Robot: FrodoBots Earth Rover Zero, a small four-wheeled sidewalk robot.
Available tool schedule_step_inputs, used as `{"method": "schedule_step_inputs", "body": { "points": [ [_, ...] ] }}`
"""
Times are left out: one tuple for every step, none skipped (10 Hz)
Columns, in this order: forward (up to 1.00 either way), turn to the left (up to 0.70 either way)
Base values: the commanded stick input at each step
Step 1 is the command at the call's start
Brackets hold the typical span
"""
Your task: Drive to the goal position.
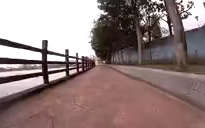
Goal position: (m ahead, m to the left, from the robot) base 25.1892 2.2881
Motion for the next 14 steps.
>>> {"method": "schedule_step_inputs", "body": {
  "points": [
    [1.0, 0.0],
    [1.0, 0.0],
    [1.0, 0.0],
    [1.0, 0.0],
    [1.0, 0.0],
    [1.0, 0.0],
    [1.0, 0.02],
    [1.0, 0.16],
    [1.0, 0.33],
    [1.0, 0.06],
    [1.0, 0.0],
    [1.0, 0.0],
    [1.0, 0.0],
    [1.0, 0.0]
  ]
}}
